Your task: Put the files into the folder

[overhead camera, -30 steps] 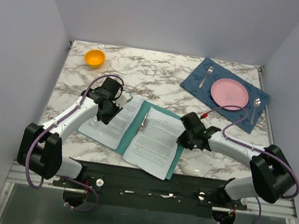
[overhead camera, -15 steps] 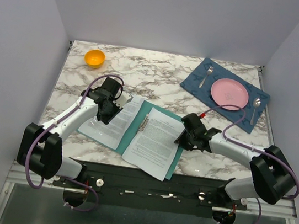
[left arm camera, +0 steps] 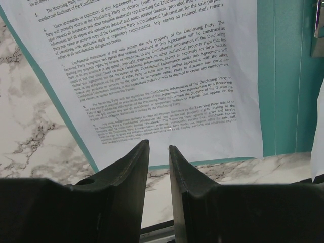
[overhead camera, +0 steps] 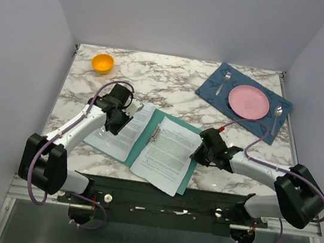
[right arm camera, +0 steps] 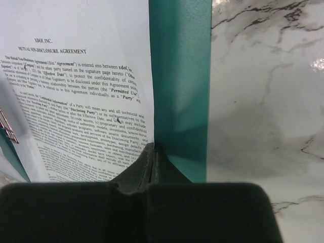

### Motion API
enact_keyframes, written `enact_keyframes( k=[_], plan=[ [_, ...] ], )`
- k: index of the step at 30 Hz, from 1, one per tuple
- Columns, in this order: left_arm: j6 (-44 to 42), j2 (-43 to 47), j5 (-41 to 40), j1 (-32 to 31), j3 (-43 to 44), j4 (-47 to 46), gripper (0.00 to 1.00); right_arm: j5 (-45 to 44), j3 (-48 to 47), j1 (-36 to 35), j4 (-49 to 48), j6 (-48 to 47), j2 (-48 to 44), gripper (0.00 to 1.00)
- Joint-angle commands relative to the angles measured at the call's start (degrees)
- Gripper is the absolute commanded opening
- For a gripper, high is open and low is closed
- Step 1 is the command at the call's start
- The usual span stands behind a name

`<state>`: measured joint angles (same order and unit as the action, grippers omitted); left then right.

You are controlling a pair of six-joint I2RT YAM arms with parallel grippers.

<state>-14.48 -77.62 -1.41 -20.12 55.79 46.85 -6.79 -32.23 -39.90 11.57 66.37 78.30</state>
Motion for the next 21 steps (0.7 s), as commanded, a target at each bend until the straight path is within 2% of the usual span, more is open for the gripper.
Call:
enact_keyframes(
  k=[1,8,15,21],
  plan=[
    [0.7,0.9,1.3,-0.3,0.6,1.0,0.38,-2.3,4.8,-0.3,7.8,1.6,-1.6,0.00],
    [0.3,0.3,1.3,-0.3,0.6,1.1,0.38,-7.9,5.3,-0.3,10.6,3.1,-7.1,0.01],
    [0.6,0.1,1.3,-0.3,0.6,1.0,0.38,-7.2,0.4,-0.3,10.2,-0.6,-1.8,0.00],
    [0.4,0.8,1.2,-0.3,0.2,0.9,0.37,-7.7,-2.2,-0.3,10.3,-0.6,-1.2,0.00]
  ],
)
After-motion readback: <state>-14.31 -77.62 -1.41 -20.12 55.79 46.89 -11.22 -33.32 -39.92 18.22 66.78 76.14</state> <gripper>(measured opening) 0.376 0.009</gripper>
